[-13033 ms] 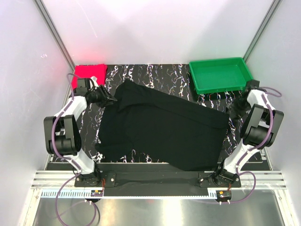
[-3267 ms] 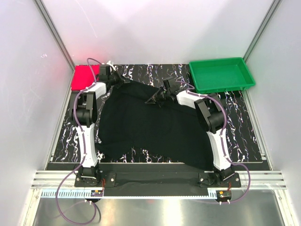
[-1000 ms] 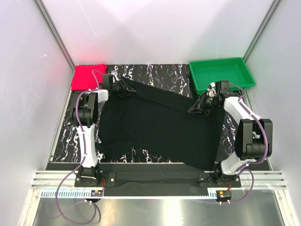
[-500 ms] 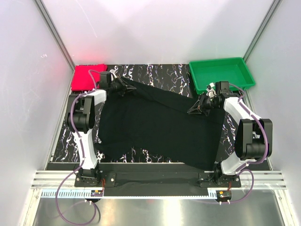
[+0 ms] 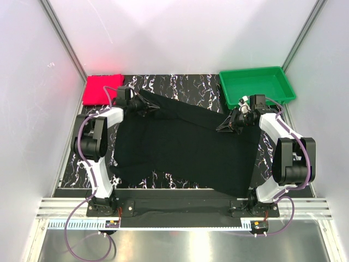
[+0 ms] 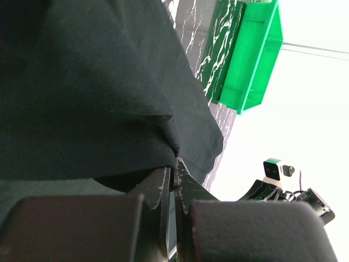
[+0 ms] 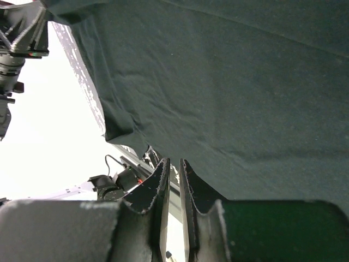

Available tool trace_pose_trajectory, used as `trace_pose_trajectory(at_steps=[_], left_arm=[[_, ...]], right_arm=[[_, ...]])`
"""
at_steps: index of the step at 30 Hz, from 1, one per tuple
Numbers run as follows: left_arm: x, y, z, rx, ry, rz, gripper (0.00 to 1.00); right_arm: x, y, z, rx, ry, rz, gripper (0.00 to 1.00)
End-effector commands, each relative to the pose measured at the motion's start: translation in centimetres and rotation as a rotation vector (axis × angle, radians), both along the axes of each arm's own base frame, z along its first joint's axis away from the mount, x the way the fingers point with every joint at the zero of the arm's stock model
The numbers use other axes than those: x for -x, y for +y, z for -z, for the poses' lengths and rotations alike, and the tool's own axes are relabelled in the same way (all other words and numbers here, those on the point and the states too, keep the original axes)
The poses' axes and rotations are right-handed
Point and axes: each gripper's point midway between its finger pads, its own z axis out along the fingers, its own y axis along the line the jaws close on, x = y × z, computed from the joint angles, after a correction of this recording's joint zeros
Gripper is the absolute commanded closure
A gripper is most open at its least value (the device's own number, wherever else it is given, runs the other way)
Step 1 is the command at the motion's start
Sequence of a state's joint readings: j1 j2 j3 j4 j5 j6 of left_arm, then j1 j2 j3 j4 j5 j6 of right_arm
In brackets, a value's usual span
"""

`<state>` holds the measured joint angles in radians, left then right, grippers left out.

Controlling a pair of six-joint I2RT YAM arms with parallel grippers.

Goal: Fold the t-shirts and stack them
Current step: Fold the tshirt

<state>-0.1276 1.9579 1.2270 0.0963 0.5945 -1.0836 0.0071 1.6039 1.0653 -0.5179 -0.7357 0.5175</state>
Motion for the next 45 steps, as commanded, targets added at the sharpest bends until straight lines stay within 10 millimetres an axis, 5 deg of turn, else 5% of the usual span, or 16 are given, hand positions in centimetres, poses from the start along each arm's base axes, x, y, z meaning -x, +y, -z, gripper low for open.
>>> trace_pose_trajectory(at_steps=[1,6,10,14,16,18,24,28,32,45], left_arm=[[0.7,-0.5,-2.5,0.014,-0.023,-0.016,0.96],[3.0,-0.1,-2.5,-0.037,0.005,-0.03,0.9],[6.0,2.6,-1.9,-0.254,0.003,0.004,0.77],[7.9,6.6,-2.4,-0.473,-0.033,0.002,0.44],[8.2,8.6,-2.8,-0.547,-0.073,-0.015,0.38],[8.1,9.4,-2.6,-0.565,-0.084,-0.005,0.37],[5.8,11.5,-0.2,-0.466,-0.074,0.029,0.43],[4.4,10.0,1.0,-0.385,-0.073,0.11,0.41],[4.2,10.4,1.9,-0.419,-0.087,0.128,0.38],[5.2,10.4,5.0,-0.433,-0.033,0.138,0.54]], right_arm=[[-0.2,0.5,-0.2,-0.046,-0.002,-0.01,0.81],[-1.6,0.8,0.1,-0.085,0.025,0.022,0.8],[-4.2,2.7,0.1,-0.133,0.021,0.053,0.79],[-5.7,8.5,-0.2,-0.18,0.019,-0.003,0.75],[-6.6,10.9,0.0,-0.201,0.021,0.005,0.73],[-7.0,13.9,-0.1,-0.241,0.031,0.005,0.72],[-9.1,18.8,1.0,-0.245,0.013,0.044,0.59],[-9.0,21.5,1.9,-0.25,0.027,-0.002,0.52],[-8.1,22.2,3.4,-0.243,0.047,-0.046,0.51],[-6.4,22.0,4.9,-0.21,0.063,-0.066,0.53]])
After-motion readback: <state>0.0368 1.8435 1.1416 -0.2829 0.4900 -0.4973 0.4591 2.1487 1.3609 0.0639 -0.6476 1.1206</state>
